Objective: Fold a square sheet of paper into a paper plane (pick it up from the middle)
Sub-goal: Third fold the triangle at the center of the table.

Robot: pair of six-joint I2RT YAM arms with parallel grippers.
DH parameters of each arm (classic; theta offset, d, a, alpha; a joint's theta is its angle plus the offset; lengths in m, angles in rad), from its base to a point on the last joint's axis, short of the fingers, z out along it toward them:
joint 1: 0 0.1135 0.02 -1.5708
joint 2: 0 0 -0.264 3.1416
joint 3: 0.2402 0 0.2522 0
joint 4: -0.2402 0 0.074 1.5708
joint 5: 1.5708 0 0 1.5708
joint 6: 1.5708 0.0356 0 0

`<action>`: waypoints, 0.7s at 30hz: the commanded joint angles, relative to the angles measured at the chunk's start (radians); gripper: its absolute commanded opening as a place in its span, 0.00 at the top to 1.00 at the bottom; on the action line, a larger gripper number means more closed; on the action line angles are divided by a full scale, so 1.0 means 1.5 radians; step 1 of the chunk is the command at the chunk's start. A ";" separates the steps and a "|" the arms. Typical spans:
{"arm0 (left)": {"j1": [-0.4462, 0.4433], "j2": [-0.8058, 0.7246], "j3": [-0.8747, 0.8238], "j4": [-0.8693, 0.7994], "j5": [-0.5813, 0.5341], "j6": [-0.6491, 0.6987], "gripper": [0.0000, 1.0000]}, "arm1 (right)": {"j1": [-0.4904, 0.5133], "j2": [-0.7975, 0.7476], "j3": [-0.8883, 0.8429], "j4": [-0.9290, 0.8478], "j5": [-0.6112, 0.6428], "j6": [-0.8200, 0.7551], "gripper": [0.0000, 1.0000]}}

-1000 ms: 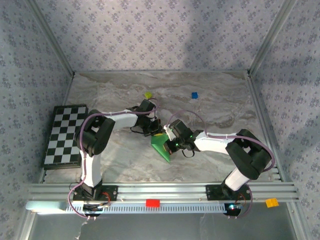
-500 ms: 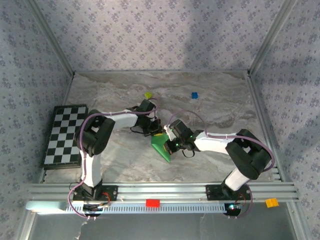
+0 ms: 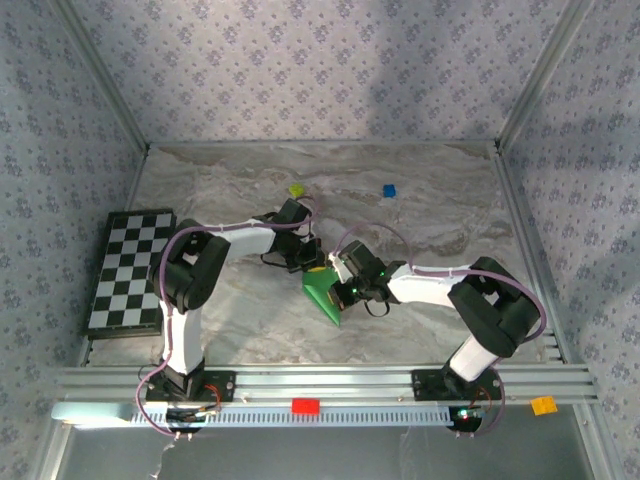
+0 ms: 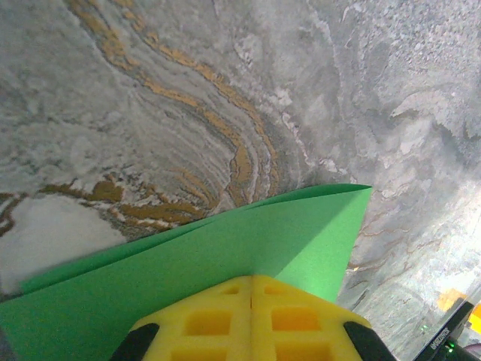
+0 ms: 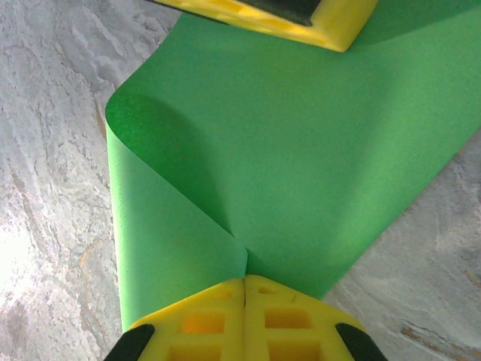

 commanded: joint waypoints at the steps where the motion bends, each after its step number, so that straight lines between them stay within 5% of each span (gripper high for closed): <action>1: -0.006 0.026 -0.002 -0.025 -0.028 0.005 1.00 | -0.003 0.010 -0.008 -0.003 -0.001 0.009 1.00; 8: -0.007 0.013 0.026 -0.029 -0.021 0.009 0.95 | -0.004 0.017 -0.004 -0.005 -0.005 0.008 1.00; 21: 0.004 -0.074 0.061 -0.074 -0.091 0.003 0.69 | -0.003 0.022 -0.005 0.003 -0.005 0.012 1.00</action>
